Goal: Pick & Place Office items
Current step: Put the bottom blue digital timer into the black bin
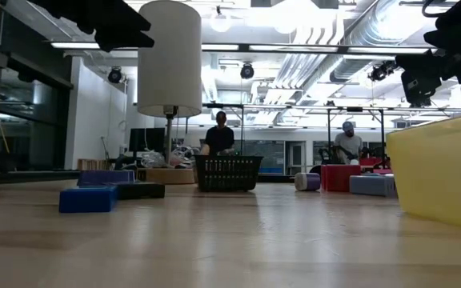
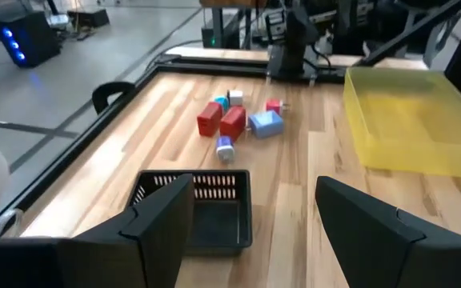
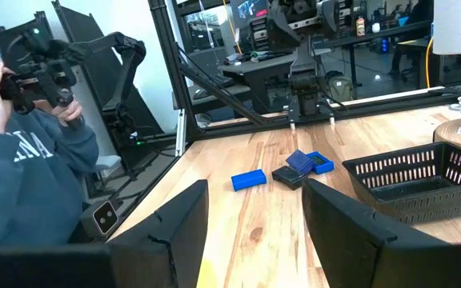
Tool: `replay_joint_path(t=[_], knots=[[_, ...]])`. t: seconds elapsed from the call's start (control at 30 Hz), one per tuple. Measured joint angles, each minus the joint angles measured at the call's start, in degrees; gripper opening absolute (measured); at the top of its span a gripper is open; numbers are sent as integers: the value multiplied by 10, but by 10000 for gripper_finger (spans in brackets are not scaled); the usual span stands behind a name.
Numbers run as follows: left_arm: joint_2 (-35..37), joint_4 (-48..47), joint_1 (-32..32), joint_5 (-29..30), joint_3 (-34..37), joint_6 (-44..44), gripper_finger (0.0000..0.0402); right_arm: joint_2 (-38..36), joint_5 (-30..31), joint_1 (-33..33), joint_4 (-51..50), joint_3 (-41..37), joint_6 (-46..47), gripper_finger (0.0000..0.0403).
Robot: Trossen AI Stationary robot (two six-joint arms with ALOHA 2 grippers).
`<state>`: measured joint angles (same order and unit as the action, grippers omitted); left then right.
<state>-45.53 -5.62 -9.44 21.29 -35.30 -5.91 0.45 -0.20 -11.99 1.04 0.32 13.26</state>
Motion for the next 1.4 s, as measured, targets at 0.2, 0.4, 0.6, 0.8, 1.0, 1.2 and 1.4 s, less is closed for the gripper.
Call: replay_joint_path(t=[0.2, 0.4, 0.6, 0.8, 1.0, 1.2, 1.4], knots=[[-53, -75, -22, 26, -66, -18, 256, 0, 0, 0, 0, 0, 0, 190], [-114, -162, -45, 32, -143, -49, 256, 0, 0, 0, 0, 0, 0, 190], [-148, -197, -70, 32, -177, -55, 256, 0, 0, 0, 0, 0, 0, 190], [-149, -198, -89, 28, -177, -49, 256, 0, 0, 0, 0, 0, 0, 190], [-153, -197, -112, -49, -177, 34, 256, 0, 0, 0, 0, 0, 0, 190], [-178, -180, -106, -135, -177, 107, 256, 0, 0, 0, 0, 0, 0, 190], [-201, -165, -59, -228, -182, 138, 256, 0, 0, 0, 0, 0, 0, 190]])
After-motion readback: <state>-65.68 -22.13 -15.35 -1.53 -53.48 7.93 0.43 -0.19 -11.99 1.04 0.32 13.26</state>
